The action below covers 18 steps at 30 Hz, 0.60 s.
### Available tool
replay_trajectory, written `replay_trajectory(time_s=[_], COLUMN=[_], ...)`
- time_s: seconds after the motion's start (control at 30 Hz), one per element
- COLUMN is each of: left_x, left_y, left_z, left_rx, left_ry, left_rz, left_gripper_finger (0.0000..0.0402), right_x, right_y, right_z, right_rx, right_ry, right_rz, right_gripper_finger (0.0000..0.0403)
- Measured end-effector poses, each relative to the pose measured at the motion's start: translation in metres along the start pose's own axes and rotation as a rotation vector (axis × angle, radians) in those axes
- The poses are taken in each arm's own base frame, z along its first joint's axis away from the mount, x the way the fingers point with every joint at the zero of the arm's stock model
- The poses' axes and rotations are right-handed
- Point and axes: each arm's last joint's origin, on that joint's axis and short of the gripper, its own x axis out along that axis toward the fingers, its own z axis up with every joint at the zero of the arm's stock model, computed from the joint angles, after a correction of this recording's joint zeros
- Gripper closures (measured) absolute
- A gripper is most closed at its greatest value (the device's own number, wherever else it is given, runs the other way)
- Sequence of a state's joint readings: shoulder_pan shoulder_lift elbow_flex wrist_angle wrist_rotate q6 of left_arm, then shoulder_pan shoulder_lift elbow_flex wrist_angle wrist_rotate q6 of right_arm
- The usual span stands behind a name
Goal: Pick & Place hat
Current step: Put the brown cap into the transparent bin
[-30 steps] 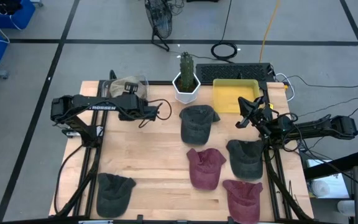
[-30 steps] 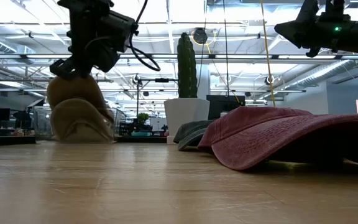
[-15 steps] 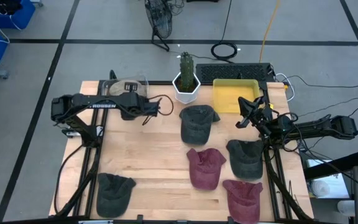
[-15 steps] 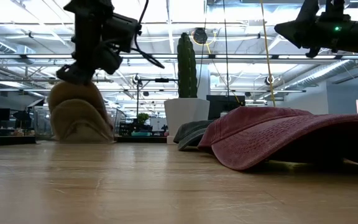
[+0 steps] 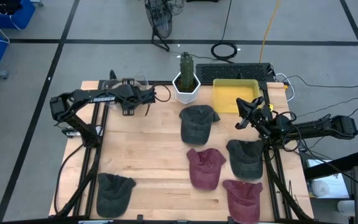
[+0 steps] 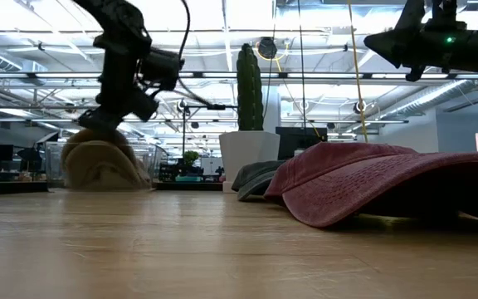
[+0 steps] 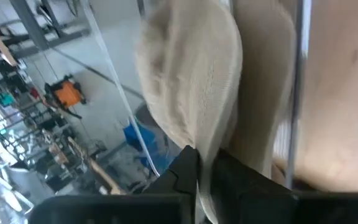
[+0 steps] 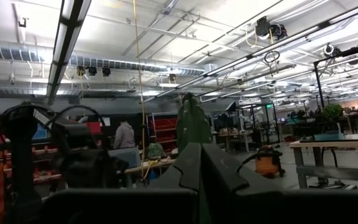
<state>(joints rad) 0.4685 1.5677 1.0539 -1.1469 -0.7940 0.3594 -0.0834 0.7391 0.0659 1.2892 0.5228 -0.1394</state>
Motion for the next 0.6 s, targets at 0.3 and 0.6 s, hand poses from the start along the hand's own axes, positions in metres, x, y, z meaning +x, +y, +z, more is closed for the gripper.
replay_trajectory(time_s=[0.3,0.6], left_x=[0.019,0.018], left_y=[-0.02,-0.025], left_z=[-0.002,0.009], left_rx=[0.058,-0.008], left_ry=[0.036,-0.062], left_rz=[0.065,0.051], left_gripper_finger=[0.039,0.0324], right_x=[0.0,0.0], right_y=[0.0,0.0], right_z=[0.0,0.0], right_rx=[-0.002,-0.002], right_ry=[0.0,0.0], right_rz=[0.0,0.0], right_gripper_finger=[0.0399,0.0399])
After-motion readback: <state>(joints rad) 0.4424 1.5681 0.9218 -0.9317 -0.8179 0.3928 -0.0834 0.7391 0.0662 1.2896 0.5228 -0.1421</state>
